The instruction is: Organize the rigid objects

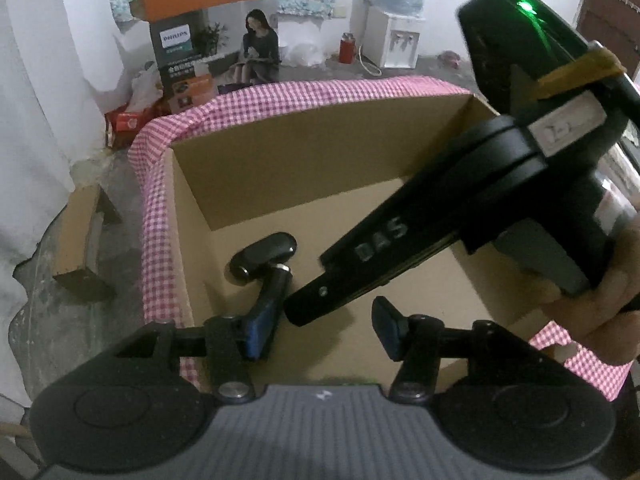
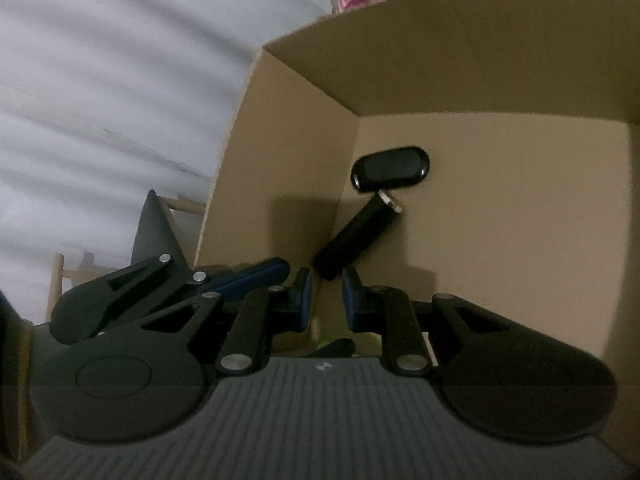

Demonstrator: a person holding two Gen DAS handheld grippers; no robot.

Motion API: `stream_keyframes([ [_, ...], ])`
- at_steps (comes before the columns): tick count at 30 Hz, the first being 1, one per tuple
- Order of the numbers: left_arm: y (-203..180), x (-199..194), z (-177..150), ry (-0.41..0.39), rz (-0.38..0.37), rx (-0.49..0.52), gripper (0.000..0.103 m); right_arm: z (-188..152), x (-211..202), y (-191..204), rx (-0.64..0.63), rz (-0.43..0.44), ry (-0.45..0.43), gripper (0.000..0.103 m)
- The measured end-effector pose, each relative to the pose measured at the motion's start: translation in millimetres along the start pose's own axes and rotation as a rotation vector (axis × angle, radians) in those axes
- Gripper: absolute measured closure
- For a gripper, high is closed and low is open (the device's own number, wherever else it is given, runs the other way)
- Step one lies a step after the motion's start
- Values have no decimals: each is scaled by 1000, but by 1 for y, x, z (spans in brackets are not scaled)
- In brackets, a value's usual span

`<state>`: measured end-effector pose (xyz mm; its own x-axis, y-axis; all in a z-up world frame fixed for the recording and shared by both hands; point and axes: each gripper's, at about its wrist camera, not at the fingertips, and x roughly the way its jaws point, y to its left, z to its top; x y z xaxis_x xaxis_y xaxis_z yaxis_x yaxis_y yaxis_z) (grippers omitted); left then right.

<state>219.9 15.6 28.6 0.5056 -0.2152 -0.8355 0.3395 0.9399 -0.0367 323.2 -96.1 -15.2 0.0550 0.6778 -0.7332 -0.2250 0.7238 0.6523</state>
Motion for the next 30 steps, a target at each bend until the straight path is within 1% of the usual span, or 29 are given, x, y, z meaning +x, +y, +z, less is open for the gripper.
stream_keyframes([
  [3,-1,-3,5,-28,-2,-12,46,-1,-11,1,3,17,-33,84],
  [5,-1,-11,5,-55,-3,-18,46,-3,-21,1,5,22,-65,81],
  [10,-3,-41,-4,-148,-2,-37,39,-13,-62,2,-31,16,-143,75],
  [12,-3,-53,-10,-180,-14,-54,35,-22,-81,7,-59,8,-185,71],
  [13,-2,-60,-13,-201,-22,-65,34,-28,-90,11,-79,2,-207,65],
  [14,-2,-68,-17,-222,-31,-74,31,-34,-98,15,-99,-8,-232,55],
  [16,-3,-81,-25,-266,-43,-92,27,-52,-119,27,-151,-46,-299,45],
  [18,-4,-93,-33,-305,-56,-110,20,-68,-135,37,-197,-87,-358,32],
  [19,-6,-98,-37,-321,-58,-117,19,-78,-142,41,-217,-110,-393,20],
  [21,-9,-105,-47,-348,-63,-129,17,-102,-160,50,-254,-153,-467,11],
  [24,-14,-114,-62,-368,-78,-146,16,-140,-179,58,-295,-203,-548,1],
  [27,-21,-117,-80,-359,-92,-139,15,-174,-190,60,-316,-280,-604,1],
  [28,-25,-116,-85,-350,-91,-130,14,-186,-188,61,-323,-322,-614,1],
  [30,-32,-113,-99,-329,-93,-107,14,-210,-184,64,-347,-434,-620,1],
])
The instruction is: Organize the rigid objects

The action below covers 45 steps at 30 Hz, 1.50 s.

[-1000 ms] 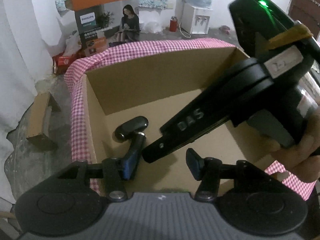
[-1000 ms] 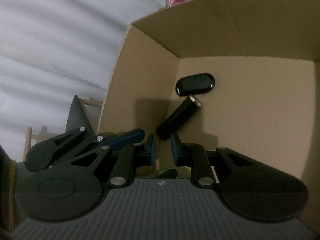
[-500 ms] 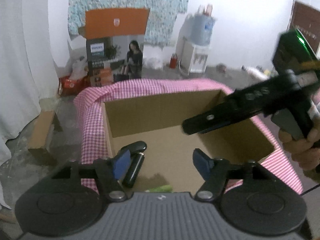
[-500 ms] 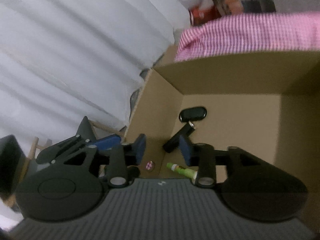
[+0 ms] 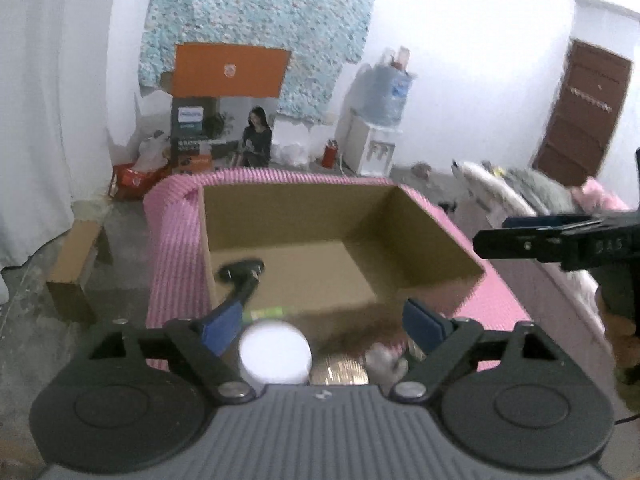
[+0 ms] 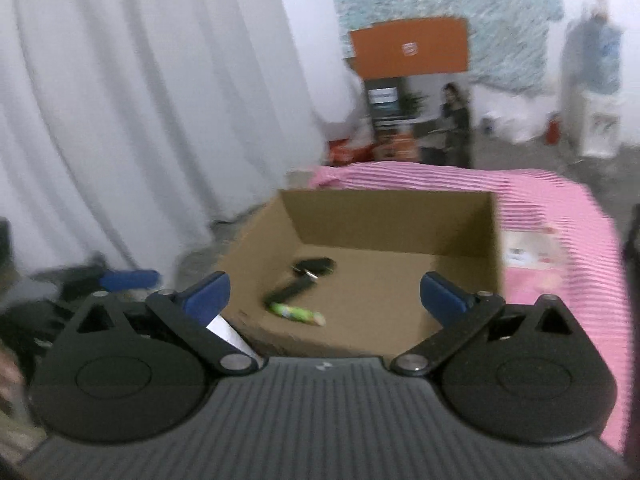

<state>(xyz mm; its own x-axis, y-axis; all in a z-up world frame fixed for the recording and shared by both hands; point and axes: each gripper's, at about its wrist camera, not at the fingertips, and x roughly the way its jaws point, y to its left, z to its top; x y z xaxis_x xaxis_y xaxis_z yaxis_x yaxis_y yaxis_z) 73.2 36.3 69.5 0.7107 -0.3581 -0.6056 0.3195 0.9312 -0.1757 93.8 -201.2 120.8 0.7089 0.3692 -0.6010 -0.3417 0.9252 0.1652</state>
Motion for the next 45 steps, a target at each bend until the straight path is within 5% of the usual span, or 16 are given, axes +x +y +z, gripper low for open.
stream_keyframes([
  [5,-8,8,-34,79,-39,-5,14,-45,-7,28,-144,-168,19,1],
  [10,-17,11,-57,98,-73,-3,14,-75,-11,45,-193,-228,-4,1],
  [15,-30,14,-75,128,-98,38,14,-82,-41,40,-101,-136,-103,1],
  [20,-46,25,-90,163,-61,100,14,-101,-31,13,124,23,-39,1],
  [27,-64,46,-101,219,-30,183,14,-139,9,2,274,43,116,1],
  [39,-111,85,-99,224,-83,367,15,-152,45,-33,337,-44,157,5],
  [45,-123,112,-93,276,-76,395,22,-149,56,-40,300,-65,187,31],
])
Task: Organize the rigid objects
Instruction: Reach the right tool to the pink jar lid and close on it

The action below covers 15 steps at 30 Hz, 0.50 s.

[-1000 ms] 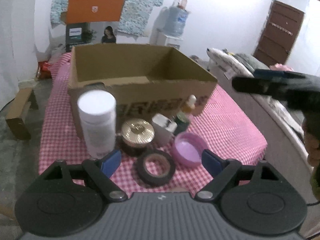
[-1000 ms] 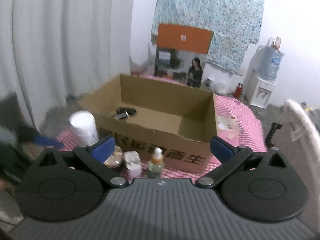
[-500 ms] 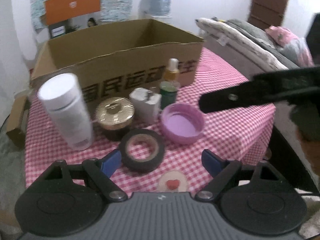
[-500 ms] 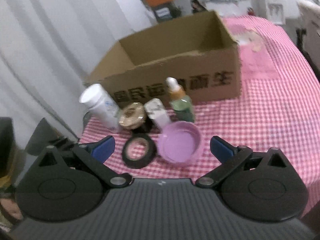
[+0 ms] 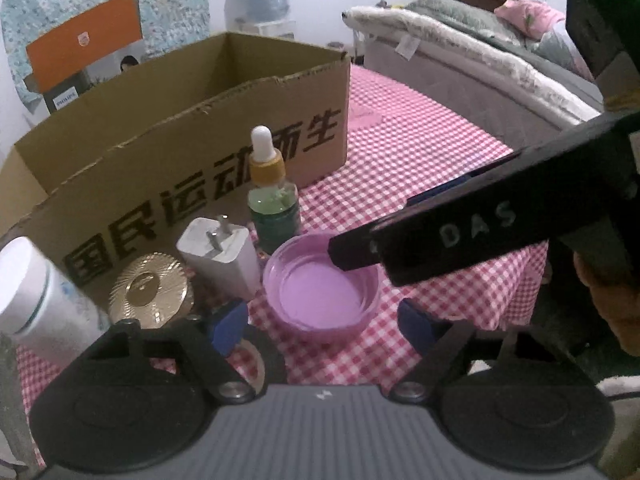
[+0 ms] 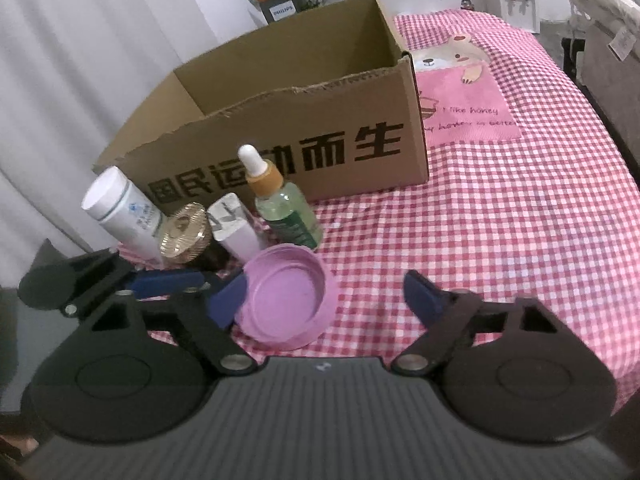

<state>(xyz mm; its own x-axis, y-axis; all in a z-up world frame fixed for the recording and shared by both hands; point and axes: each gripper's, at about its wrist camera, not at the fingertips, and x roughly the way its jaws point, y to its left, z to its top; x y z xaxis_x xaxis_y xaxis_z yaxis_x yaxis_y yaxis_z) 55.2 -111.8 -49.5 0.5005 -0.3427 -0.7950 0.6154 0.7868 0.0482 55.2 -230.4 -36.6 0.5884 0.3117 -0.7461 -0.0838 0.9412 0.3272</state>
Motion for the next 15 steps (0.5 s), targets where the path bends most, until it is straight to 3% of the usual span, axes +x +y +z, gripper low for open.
stream_keyframes([
  [5,-2,9,5,16,-16,8,23,3,12,1,-29,10,41,53],
  [10,-4,11,6,21,-34,6,23,4,18,-1,-36,21,71,59],
  [15,-12,8,5,13,-112,1,23,-2,15,-12,-22,23,90,59],
])
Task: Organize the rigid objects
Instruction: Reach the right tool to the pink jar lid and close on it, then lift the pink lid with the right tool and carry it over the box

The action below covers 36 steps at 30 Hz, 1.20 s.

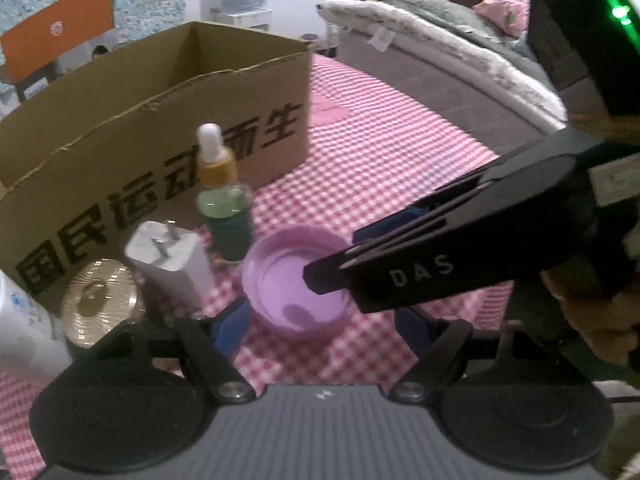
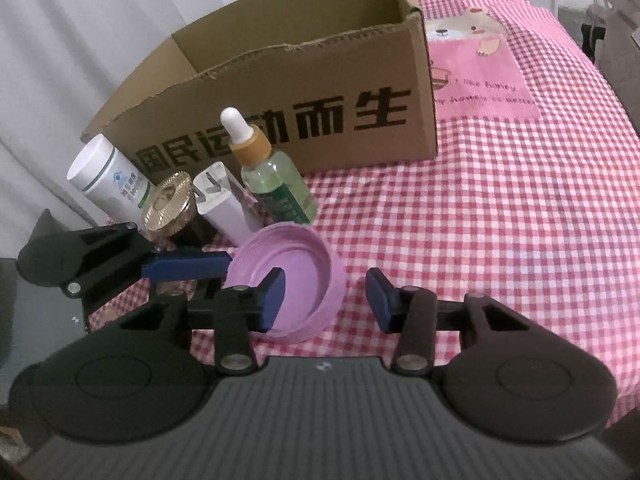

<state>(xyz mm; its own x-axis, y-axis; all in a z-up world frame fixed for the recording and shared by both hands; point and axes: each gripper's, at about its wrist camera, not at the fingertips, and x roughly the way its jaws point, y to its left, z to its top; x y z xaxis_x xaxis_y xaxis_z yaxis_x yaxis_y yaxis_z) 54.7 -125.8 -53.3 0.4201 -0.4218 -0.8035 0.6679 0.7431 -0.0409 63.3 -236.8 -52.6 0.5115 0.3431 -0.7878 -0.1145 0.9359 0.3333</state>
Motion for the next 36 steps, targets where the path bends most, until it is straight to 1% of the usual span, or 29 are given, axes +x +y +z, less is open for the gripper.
stream_keyframes([
  [2,-3,-2,-2,-5,-20,12,23,-4,-3,-5,7,-4,6,59],
  [3,-6,-3,-2,-8,-17,22,23,-6,-4,-7,11,-4,4,59],
  [7,-9,1,0,-12,41,63,23,-10,-10,-16,31,-10,-8,59],
  [14,-4,16,5,10,77,92,23,-8,-8,-19,26,-21,-17,59],
  [17,-5,20,7,6,92,107,23,-6,-6,-16,-4,-41,-19,66],
  [20,-8,22,7,0,107,122,27,-5,-4,-15,-17,-49,-20,70],
  [29,-13,21,5,-26,123,139,28,-5,-2,-14,-27,-43,-18,81],
  [36,-19,11,4,-59,122,145,28,-9,-11,-9,-23,-37,-28,82],
])
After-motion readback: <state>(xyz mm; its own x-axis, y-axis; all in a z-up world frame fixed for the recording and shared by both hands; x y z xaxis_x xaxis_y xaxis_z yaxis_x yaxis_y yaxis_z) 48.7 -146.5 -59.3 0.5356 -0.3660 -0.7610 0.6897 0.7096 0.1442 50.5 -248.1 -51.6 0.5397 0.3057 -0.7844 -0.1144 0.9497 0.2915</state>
